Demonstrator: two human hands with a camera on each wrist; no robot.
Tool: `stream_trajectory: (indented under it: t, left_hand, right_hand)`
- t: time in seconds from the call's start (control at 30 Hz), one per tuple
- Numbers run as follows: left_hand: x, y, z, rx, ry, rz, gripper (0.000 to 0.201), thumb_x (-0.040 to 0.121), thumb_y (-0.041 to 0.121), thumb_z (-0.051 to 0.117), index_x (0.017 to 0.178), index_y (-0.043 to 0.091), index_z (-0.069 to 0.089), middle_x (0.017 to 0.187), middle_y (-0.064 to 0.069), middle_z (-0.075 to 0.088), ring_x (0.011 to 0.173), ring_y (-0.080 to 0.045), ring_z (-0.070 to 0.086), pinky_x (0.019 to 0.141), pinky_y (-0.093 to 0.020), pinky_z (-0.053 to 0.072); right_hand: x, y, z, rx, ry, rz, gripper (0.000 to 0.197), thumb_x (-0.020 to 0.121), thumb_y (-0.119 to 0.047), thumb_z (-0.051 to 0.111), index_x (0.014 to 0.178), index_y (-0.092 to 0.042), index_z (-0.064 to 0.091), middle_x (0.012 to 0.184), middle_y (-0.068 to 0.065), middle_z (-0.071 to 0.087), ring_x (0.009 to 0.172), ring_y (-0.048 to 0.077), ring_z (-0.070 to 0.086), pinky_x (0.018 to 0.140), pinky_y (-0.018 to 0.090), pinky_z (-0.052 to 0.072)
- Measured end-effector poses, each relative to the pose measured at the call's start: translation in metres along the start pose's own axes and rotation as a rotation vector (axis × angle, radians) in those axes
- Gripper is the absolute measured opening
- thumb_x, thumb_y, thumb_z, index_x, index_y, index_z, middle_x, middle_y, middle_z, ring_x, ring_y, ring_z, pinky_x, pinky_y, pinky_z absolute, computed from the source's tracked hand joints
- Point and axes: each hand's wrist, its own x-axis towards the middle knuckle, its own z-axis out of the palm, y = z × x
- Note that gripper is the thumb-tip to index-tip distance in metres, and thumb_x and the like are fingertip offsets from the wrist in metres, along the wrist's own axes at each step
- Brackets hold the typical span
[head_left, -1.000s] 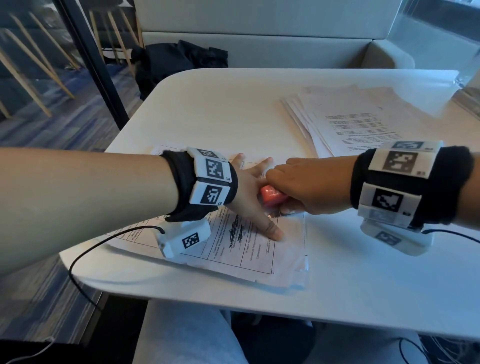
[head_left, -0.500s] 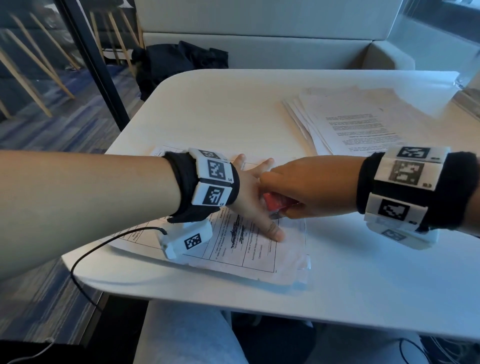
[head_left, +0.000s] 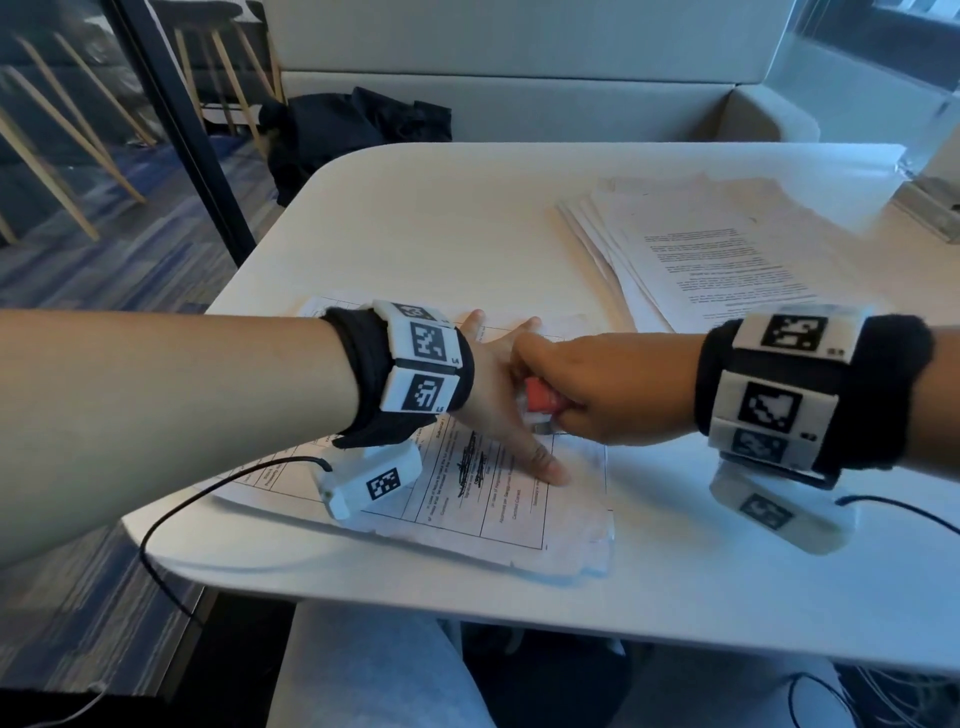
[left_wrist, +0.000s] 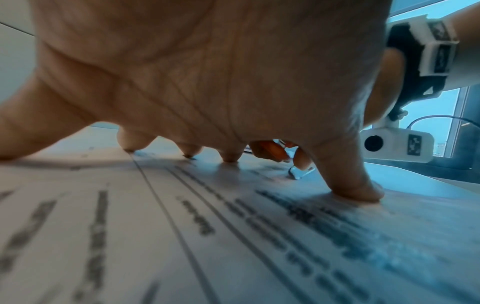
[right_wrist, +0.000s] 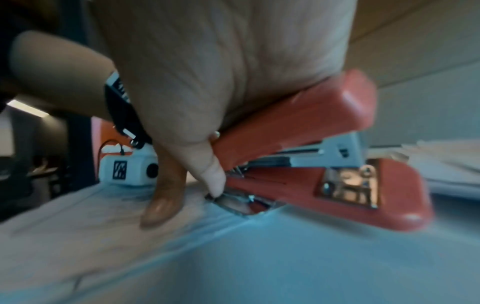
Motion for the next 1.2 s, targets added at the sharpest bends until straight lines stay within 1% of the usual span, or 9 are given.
stream_trajectory:
  t: [0.13,0.23,0.33,0.47,0.6,0.73,0.87,1.0,1.2]
  left_hand:
    - [0.000,-0.001,0.000,-0.035,0.041,0.012,0.092,0.062,0.092,0.041,0.142,0.055,0.014,0.160,0.015,-0.002,0.144,-0.015,-0.024,0.107,-0.066,-0.017]
    - [-0.007,0.003,-0.004,-0.105,0.000,-0.133,0.098,0.064,0.088,0.048,0.144,0.055,0.002,0.157,0.009,-0.024,0.141,-0.027,-0.029,0.109,-0.058,-0.017]
    - [-0.007,0.002,-0.003,-0.148,-0.030,-0.217,0.107,0.050,0.095,0.049,0.136,0.066,-0.007,0.151,0.013,-0.036,0.138,-0.040,-0.032,0.109,-0.064,-0.006]
    - [-0.005,0.001,-0.002,-0.184,-0.035,-0.202,0.109,0.045,0.097,0.050,0.130,0.070,-0.012,0.148,0.015,-0.040,0.136,-0.041,-0.034,0.108,-0.066,-0.006]
    - [-0.008,0.002,-0.003,-0.176,-0.029,-0.183,0.106,0.052,0.093,0.051,0.135,0.066,-0.009,0.150,0.011,-0.039,0.136,-0.039,-0.034,0.110,-0.061,-0.007]
    - [-0.021,0.010,-0.014,-0.174,0.002,-0.099,0.104,0.069,0.073,0.061,0.148,0.047,-0.002,0.158,0.006,-0.021,0.120,-0.006,-0.035,0.112,-0.048,-0.015]
    - [-0.019,0.000,-0.016,-0.269,0.014,-0.144,0.114,0.064,0.066,0.073,0.148,0.046,0.000,0.157,0.006,-0.024,0.143,-0.031,-0.023,0.114,-0.048,-0.011]
    - [-0.018,-0.005,-0.011,-0.249,0.087,-0.166,0.110,0.063,0.061,0.076,0.150,0.040,0.012,0.161,0.007,0.006,0.147,-0.027,0.006,0.116,-0.042,0.014]
    - [-0.029,0.000,-0.017,-0.178,0.365,-0.042,0.050,0.074,0.045,0.077,0.120,0.031,0.064,0.124,0.012,0.059,0.116,-0.009,0.050,0.096,-0.029,0.039]
  right_hand:
    - [0.007,-0.002,-0.005,0.195,-0.109,0.209,0.034,0.089,-0.015,0.058,0.113,-0.019,0.035,0.086,0.011,0.068,0.066,0.019,0.058,0.058,0.032,0.049]
    - [0.010,0.001,-0.009,0.324,-0.152,0.279,0.033,0.084,-0.011,0.063,0.105,-0.021,0.039,0.087,0.010,0.067,0.064,0.019,0.061,0.057,0.031,0.050]
    - [0.009,0.003,-0.015,0.382,-0.185,0.334,0.026,0.086,-0.017,0.064,0.096,-0.029,0.043,0.090,0.007,0.065,0.068,0.019,0.063,0.061,0.031,0.052]
    - [0.007,0.001,-0.022,0.498,-0.190,0.379,0.023,0.087,-0.019,0.065,0.107,-0.015,0.054,0.080,0.007,0.066,0.051,0.013,0.060,0.044,0.016,0.048]
    - [0.004,0.000,-0.021,0.392,-0.183,0.378,0.029,0.085,-0.027,0.067,0.108,-0.024,0.050,0.086,0.002,0.066,0.058,0.011,0.062,0.049,0.018,0.048]
    - [0.002,0.000,-0.018,0.280,-0.128,0.336,0.028,0.088,-0.031,0.064,0.109,-0.024,0.045,0.091,0.000,0.061,0.067,0.010,0.059,0.056,0.020,0.046]
    - [-0.001,-0.001,-0.015,0.115,-0.051,0.324,0.035,0.090,-0.047,0.060,0.107,-0.022,0.041,0.086,-0.006,0.055,0.067,0.005,0.052,0.053,0.019,0.039]
    - [-0.007,0.004,-0.011,0.011,-0.031,0.331,0.038,0.090,-0.047,0.060,0.111,-0.019,0.045,0.087,-0.006,0.055,0.070,0.006,0.052,0.061,0.022,0.046]
    - [-0.010,0.006,-0.009,-0.098,0.006,0.264,0.033,0.089,-0.044,0.061,0.111,-0.020,0.057,0.087,-0.008,0.055,0.075,0.008,0.051,0.065,0.021,0.039]
